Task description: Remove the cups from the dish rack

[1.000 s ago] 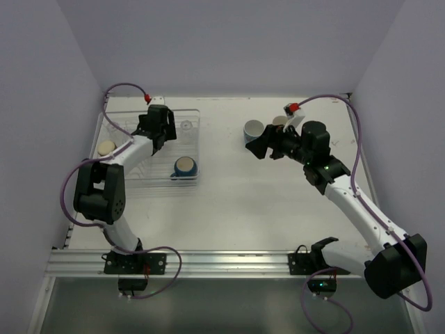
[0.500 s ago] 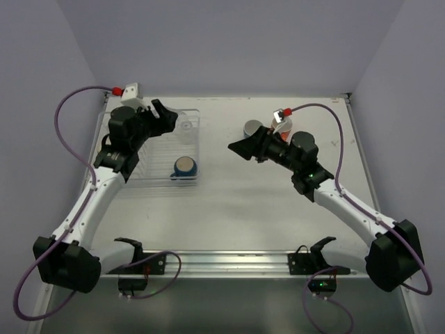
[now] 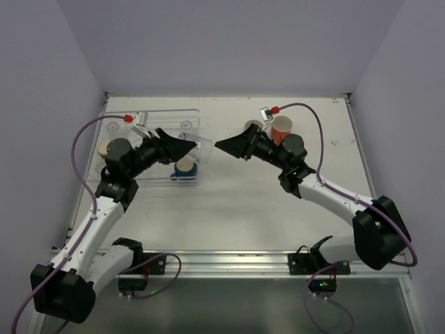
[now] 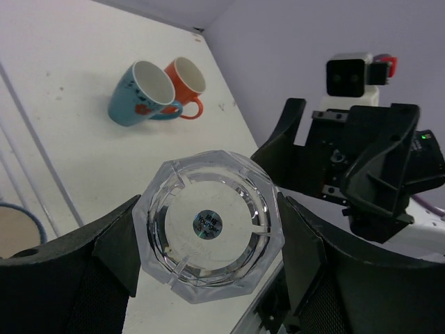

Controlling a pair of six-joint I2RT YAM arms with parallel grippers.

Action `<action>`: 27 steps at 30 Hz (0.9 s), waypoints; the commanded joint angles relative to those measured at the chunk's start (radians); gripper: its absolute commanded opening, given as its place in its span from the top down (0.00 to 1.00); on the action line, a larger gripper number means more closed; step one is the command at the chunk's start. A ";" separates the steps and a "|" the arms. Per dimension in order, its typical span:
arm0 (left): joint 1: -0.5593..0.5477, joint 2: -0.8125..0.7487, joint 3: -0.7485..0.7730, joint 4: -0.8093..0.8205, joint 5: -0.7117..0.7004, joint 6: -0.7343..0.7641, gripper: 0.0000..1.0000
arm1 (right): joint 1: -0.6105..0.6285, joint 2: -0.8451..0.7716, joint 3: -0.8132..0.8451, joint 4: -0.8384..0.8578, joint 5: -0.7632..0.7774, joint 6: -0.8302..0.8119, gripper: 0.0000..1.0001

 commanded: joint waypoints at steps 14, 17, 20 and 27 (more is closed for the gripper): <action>-0.076 -0.006 -0.031 0.270 0.075 -0.125 0.71 | 0.103 0.074 0.037 0.213 -0.077 0.100 0.47; -0.087 -0.004 -0.026 0.287 0.077 -0.135 0.69 | 0.103 0.100 0.034 0.289 -0.082 0.148 0.62; -0.091 -0.006 -0.024 0.289 0.080 -0.138 0.56 | 0.104 0.101 0.008 0.357 -0.059 0.177 0.89; -0.091 -0.026 0.011 0.186 0.066 -0.080 0.00 | 0.100 0.018 -0.029 0.315 0.006 0.130 1.00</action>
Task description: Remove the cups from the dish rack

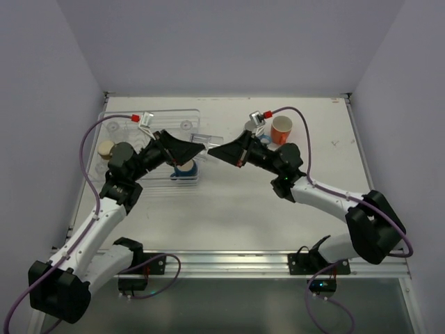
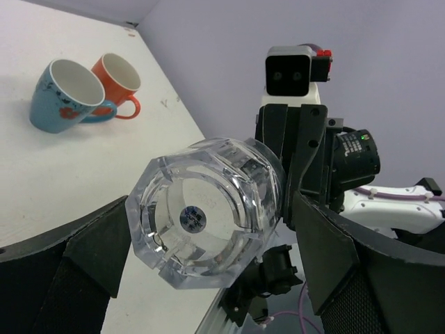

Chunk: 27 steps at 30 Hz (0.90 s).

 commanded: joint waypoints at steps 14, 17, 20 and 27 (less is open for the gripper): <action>-0.005 -0.160 0.191 -0.584 -0.302 0.542 0.00 | -0.205 -0.307 0.269 -1.175 0.407 -0.716 1.00; -0.005 -0.196 0.160 -0.652 -0.320 0.626 0.00 | -0.329 -0.295 0.369 -1.407 0.530 -0.859 1.00; -0.005 -0.237 0.099 -0.674 -0.336 0.672 0.00 | -0.420 -0.202 0.475 -1.573 0.788 -0.962 1.00; -0.036 -0.346 0.015 -0.669 -0.395 0.704 0.00 | -0.592 0.054 0.642 -1.640 0.810 -1.013 1.00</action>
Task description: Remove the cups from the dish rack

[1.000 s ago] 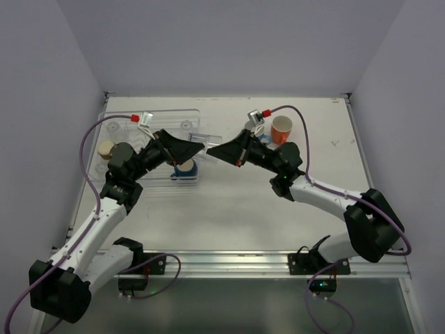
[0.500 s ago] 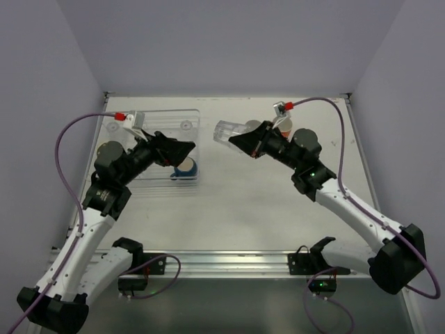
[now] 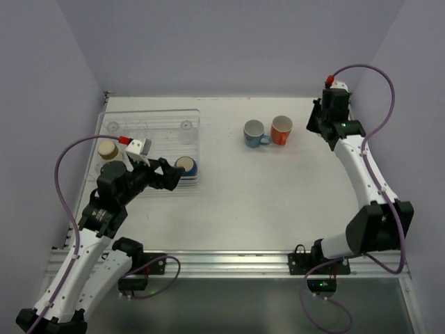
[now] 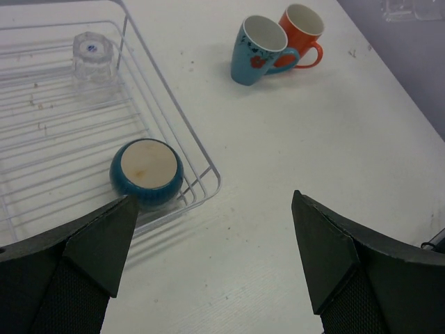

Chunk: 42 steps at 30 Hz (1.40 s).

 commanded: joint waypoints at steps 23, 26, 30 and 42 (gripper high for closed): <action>-0.155 -0.045 -0.007 -0.015 -0.130 0.077 0.00 | -0.079 0.673 0.427 -0.180 -0.089 -0.134 1.00; -0.152 -0.032 -0.005 -0.015 -0.134 0.076 0.00 | -0.079 0.690 0.427 -0.181 -0.091 -0.132 0.98; -0.143 -0.018 -0.005 -0.013 -0.137 0.075 0.00 | -0.079 0.699 0.425 -0.184 -0.086 -0.129 0.88; -0.124 0.034 -0.002 -0.008 -0.154 0.069 0.00 | -0.079 0.583 0.441 -0.187 -0.103 -0.088 0.43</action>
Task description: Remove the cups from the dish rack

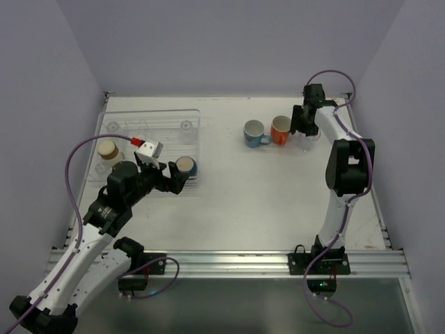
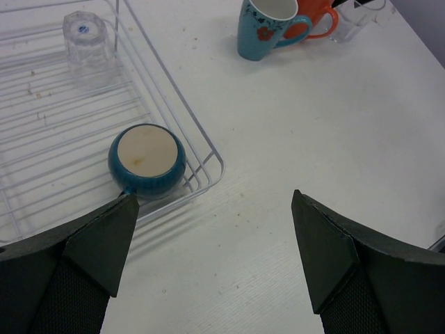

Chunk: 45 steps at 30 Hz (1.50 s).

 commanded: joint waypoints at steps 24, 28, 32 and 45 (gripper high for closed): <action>0.008 0.553 0.292 -0.100 -0.223 0.002 0.06 | 0.086 -1.107 -0.949 0.664 -0.321 0.331 0.22; 0.008 0.645 0.346 -0.129 -0.249 0.014 0.07 | 0.086 -1.150 -0.998 0.700 -0.328 0.332 0.23; 0.007 0.700 0.372 -0.146 -0.252 0.035 0.08 | 0.087 -1.144 -1.003 0.715 -0.360 0.346 0.23; 0.008 0.851 0.403 -0.161 -0.215 0.063 0.04 | 0.087 -1.163 -1.020 0.721 -0.390 0.351 0.23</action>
